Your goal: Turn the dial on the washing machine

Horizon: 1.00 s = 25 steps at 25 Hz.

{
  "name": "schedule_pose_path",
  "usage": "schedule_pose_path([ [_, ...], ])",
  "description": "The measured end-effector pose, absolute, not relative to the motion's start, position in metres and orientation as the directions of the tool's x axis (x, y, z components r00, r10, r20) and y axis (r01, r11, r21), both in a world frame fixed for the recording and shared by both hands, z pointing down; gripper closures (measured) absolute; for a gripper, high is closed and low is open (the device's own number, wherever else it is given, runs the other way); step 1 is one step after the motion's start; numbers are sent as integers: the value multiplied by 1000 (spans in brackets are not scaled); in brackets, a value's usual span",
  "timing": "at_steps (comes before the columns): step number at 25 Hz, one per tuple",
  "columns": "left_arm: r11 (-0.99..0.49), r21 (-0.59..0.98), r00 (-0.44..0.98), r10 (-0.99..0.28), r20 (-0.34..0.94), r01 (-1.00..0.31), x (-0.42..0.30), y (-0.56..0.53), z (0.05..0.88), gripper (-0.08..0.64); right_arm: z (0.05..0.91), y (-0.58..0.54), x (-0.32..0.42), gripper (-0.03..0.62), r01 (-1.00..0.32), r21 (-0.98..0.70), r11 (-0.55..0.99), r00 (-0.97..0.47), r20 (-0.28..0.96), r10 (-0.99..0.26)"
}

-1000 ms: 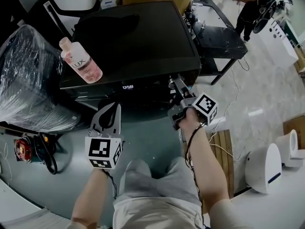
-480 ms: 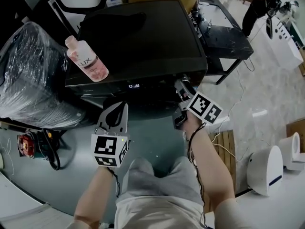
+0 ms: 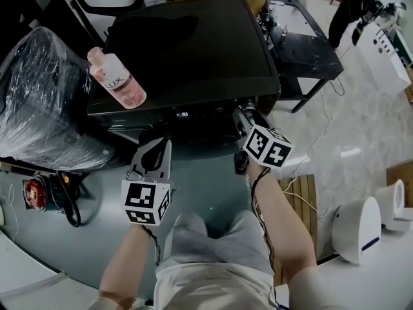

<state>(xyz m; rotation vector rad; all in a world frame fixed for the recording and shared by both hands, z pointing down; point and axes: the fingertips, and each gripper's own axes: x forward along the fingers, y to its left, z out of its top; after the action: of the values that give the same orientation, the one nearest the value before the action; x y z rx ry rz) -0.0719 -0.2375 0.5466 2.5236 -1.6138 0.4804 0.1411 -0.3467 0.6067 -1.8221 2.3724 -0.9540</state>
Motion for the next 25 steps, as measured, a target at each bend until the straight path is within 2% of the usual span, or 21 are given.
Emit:
schedule_pose_path([
  [4, -427, -77, 382, -864, 328, -901, -75, -236, 544, 541, 606, -346, 140, 295, -919, -363, 152, -294, 377, -878],
  [8, -436, -138, 377, -870, 320, -889, -73, -237, 538, 541, 605, -346, 139, 295, -945, -283, 167, -271, 385, -882],
  [13, -454, -171, 390, -867, 308, -874, -69, -234, 533, 541, 605, -345, 137, 295, -978, -91, 188, -209, 409, -888],
  [16, -465, -177, 398, -861, 316, -867, -68, -233, 534, 541, 604, -345, 135, 295, -978, 26, 206, -177, 413, -893],
  [25, -460, -156, 398, -863, 312, -874, -72, -236, 532, 541, 599, -345, 127, 295, -939, 222, 262, -149, 423, -893],
])
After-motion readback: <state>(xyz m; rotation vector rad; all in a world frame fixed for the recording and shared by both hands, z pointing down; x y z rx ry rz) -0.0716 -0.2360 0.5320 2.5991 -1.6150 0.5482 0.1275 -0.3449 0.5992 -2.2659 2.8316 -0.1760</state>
